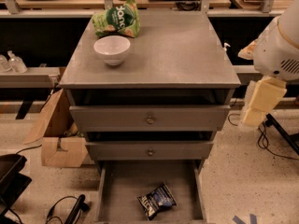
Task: Pick blue chip bag from bottom drawer and place on counter
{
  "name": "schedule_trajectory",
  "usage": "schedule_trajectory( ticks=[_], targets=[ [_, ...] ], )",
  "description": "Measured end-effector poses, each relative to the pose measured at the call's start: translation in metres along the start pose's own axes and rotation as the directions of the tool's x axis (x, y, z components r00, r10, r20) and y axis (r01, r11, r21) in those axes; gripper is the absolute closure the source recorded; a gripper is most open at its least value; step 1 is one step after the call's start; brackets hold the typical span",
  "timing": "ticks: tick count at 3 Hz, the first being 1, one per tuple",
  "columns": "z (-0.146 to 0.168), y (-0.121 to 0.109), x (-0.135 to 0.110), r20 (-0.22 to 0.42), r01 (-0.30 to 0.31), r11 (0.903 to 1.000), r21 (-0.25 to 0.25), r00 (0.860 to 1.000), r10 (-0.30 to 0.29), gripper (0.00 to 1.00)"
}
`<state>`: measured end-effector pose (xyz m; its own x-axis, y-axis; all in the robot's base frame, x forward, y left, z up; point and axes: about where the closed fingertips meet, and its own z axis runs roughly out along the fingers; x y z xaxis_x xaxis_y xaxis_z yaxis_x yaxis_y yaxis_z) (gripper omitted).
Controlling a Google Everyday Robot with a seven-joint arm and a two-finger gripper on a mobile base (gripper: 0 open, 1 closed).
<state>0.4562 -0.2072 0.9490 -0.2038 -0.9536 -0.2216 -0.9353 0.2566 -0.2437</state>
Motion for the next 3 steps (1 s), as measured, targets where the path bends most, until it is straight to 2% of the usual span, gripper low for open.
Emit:
schedule_trajectory(
  ticks=[1, 2, 3],
  targets=[
    [0.062, 0.014, -0.004, 0.048, 0.022, 0.9988, -0.044, 0.999, -0.019, 0.0],
    [0.152, 0.052, 0.015, 0.099, 0.017, 0.9932, -0.115, 0.995, -0.005, 0.0],
    [0.232, 0.092, 0.043, 0.135, 0.004, 0.9885, -0.151, 0.991, 0.017, 0.0]
  ],
)
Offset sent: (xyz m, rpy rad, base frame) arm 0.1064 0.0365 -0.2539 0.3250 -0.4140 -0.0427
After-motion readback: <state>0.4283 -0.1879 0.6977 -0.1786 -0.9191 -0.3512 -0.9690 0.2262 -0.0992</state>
